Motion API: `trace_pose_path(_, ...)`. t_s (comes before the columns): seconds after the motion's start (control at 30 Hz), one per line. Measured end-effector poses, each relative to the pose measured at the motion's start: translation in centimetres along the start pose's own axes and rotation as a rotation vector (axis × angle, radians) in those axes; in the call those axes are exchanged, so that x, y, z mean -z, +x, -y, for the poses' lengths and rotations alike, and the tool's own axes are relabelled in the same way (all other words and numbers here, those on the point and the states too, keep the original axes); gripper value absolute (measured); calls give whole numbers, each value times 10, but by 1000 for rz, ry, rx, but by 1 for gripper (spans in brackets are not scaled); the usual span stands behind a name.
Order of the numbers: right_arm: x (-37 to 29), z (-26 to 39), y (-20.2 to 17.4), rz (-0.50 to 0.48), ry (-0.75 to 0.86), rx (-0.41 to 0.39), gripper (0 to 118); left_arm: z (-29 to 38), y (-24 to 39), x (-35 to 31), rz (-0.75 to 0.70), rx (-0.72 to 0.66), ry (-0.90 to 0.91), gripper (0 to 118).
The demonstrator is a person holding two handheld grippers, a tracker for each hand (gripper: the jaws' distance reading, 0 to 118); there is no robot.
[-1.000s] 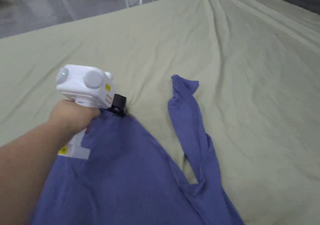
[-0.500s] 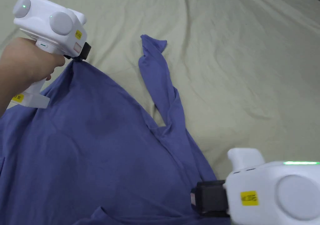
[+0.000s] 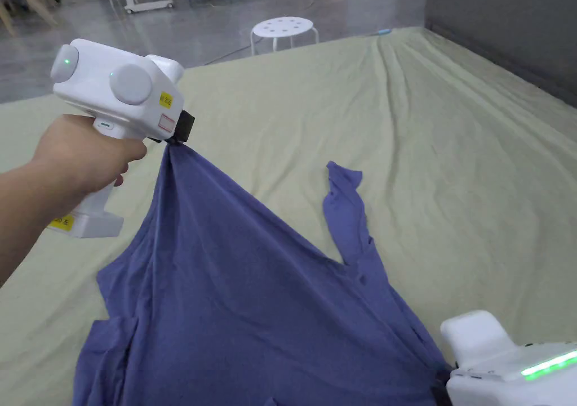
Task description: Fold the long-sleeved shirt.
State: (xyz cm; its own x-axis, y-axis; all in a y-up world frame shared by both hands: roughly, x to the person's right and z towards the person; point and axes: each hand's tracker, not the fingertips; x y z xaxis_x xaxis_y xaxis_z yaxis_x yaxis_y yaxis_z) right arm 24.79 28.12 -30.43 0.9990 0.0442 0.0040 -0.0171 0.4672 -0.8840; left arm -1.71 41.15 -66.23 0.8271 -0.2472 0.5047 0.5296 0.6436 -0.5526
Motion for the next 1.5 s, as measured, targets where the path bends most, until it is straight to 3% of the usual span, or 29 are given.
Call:
trace_pose_path(0.13,-50,-17,4,26,40,-45,0,-4,-16,-65,-8,-19,61,4)
trace_pose_path(0.23,-91,-37,14,-28,81,-49,0,-8,-26,-112,-4,-27,106,4)
trace_pose_path(0.37,-154,-77,28,40,197,-114,1,-15,-45,-169,-49,-26,170,4)
trace_pose_path(0.5,-204,-113,47,41,239,-121,0,-18,-73,-215,-64,-114,238,4)
trace_pose_path(0.7,-260,-180,58,207,362,-189,1,-23,-112,-269,-66,-249,337,4)
trace_pose_path(1.0,-344,-327,50,379,589,-260,0,-68,-169,-342,-129,-428,517,4)
trace_pose_path(1.23,-384,-427,42,418,689,-242,0,-110,-202,-358,-216,-437,587,4)
trace_pose_path(1.43,-360,-500,28,574,741,-311,0,-138,-220,-328,-269,-418,583,4)
trace_pose_path(1.5,-347,-520,28,614,729,-285,0,-145,-227,-311,-271,-429,579,4)
